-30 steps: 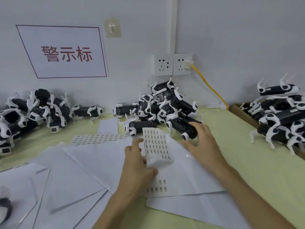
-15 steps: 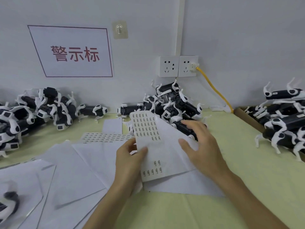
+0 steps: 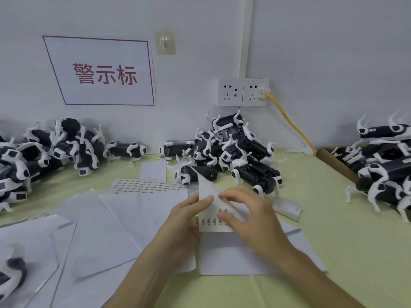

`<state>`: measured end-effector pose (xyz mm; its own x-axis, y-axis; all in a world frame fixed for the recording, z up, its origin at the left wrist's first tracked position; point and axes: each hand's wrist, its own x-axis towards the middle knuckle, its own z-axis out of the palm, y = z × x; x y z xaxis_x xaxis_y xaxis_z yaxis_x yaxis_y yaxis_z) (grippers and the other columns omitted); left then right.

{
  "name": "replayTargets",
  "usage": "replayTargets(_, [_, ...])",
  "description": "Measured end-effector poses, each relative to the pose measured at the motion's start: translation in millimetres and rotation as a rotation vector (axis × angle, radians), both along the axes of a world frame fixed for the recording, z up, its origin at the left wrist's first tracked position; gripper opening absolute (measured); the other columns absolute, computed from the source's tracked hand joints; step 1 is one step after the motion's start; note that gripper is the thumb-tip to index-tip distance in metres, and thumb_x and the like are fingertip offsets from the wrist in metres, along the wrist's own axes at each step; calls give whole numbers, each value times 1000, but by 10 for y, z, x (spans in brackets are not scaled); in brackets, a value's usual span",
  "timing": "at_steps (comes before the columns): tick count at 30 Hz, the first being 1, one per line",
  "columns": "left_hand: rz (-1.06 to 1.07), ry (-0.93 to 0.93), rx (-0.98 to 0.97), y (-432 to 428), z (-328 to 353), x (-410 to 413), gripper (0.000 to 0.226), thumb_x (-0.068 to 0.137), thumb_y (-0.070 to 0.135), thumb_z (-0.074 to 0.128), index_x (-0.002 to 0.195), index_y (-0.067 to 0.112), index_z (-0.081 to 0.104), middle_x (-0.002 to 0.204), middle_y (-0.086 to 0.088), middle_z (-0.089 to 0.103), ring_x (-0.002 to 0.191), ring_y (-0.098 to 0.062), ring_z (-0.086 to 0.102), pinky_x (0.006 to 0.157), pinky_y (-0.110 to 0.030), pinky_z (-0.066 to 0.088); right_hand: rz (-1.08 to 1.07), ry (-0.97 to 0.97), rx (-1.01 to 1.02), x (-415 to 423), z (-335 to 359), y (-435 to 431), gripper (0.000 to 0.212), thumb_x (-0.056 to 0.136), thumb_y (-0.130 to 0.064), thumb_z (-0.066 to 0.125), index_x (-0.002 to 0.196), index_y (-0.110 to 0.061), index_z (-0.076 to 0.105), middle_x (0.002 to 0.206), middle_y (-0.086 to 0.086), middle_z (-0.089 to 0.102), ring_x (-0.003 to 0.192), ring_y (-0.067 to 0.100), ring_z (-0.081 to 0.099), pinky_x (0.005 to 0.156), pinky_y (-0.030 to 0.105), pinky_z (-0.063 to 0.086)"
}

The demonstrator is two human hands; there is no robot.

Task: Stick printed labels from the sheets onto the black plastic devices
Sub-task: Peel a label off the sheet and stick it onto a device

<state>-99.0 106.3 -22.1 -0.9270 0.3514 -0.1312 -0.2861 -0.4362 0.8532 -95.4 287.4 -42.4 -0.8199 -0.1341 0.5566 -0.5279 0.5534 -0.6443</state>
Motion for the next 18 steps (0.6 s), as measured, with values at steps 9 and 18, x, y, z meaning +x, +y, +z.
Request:
replayTargets(9, [52,-6,-78,25,-58,-16,30,85,16,75,114,10,76,109,-17,76,86,-27,74,75,-33,63,-16,35,-34,-47,-27,37,19,83,-16,82,99,-25,77,103,-20,71,103,5,67,85,18,50])
replayTargets(18, [67,31,-97,30,-63,-14,31,84,20,75,115,15,76,113,-19,75,93,-29,72,85,-40,59,28,-95,-102,-26,37,37,34,76,-16,88,106,-29,80,114,-24,71,110,-9,64,90,12,50])
